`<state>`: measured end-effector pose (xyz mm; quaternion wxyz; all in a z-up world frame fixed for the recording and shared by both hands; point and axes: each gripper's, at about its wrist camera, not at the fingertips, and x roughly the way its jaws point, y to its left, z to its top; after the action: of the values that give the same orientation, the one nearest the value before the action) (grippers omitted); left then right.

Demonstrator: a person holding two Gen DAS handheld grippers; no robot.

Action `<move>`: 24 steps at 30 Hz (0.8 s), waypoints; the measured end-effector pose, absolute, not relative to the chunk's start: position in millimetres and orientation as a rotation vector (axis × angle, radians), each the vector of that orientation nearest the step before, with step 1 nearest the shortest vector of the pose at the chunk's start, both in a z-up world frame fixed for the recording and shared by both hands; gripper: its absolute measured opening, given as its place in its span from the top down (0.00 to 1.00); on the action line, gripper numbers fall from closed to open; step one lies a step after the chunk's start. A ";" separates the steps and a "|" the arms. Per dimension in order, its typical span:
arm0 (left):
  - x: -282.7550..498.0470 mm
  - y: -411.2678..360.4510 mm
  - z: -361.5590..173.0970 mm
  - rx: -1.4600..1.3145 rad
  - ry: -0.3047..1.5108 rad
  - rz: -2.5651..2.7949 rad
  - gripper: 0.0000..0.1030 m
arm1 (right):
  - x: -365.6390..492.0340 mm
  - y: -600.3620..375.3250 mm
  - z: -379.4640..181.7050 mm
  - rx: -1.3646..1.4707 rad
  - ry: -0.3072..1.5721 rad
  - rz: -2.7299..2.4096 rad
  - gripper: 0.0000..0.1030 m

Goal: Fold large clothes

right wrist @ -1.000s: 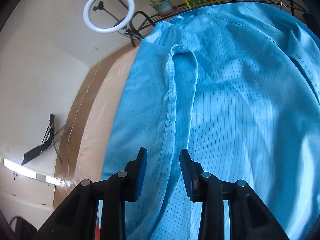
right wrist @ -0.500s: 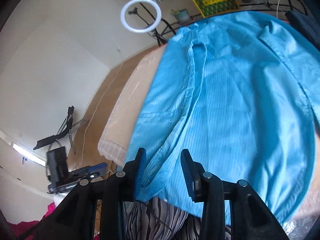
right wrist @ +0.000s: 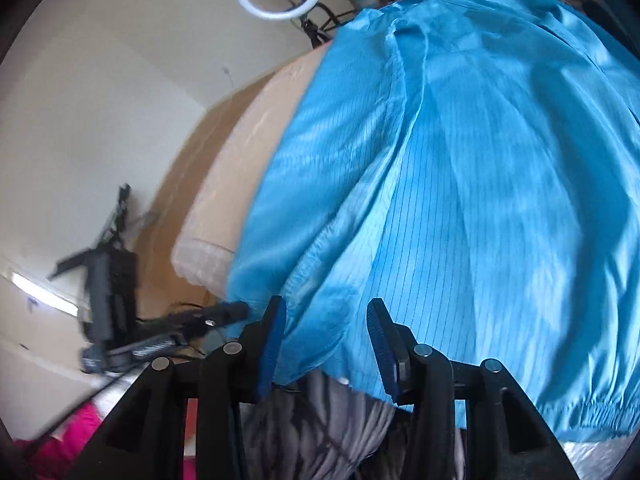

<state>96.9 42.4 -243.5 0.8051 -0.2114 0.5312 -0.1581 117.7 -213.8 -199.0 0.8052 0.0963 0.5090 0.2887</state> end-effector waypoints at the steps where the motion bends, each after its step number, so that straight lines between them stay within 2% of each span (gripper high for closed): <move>1: 97.9 41.1 -242.1 -0.444 1.138 -0.338 0.92 | 116.6 -208.0 -203.4 0.165 1.085 0.612 0.60; 8: 93.8 52.1 -211.0 -0.391 1.069 -0.283 0.92 | 121.2 -220.0 -222.3 0.104 1.136 0.567 0.66; 16: 92.0 33.2 -140.2 -0.326 0.918 -0.341 0.91 | 106.3 -298.5 -164.8 0.260 0.973 0.579 0.61; 17: 93.9 26.9 -131.4 -0.310 0.904 -0.355 0.89 | 104.0 -312.0 -156.3 0.274 0.948 0.560 0.56; 19: 97.2 12.9 -116.1 -0.290 0.879 -0.387 0.72 | 100.7 -335.0 -143.6 0.297 0.898 0.515 0.48; 20: 99.7 7.6 -111.2 -0.293 0.872 -0.397 0.68 | 98.3 -349.0 -136.6 0.310 0.871 0.486 0.46; 24: 110.8 -19.1 -99.9 -0.306 0.864 -0.448 0.67 | 90.5 -403.1 -123.5 0.337 0.808 0.356 0.46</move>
<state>110.8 -19.1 -99.9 0.8727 -0.1465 0.4134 -0.2144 90.5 -403.1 -123.5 0.8904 0.1624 0.3892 0.1715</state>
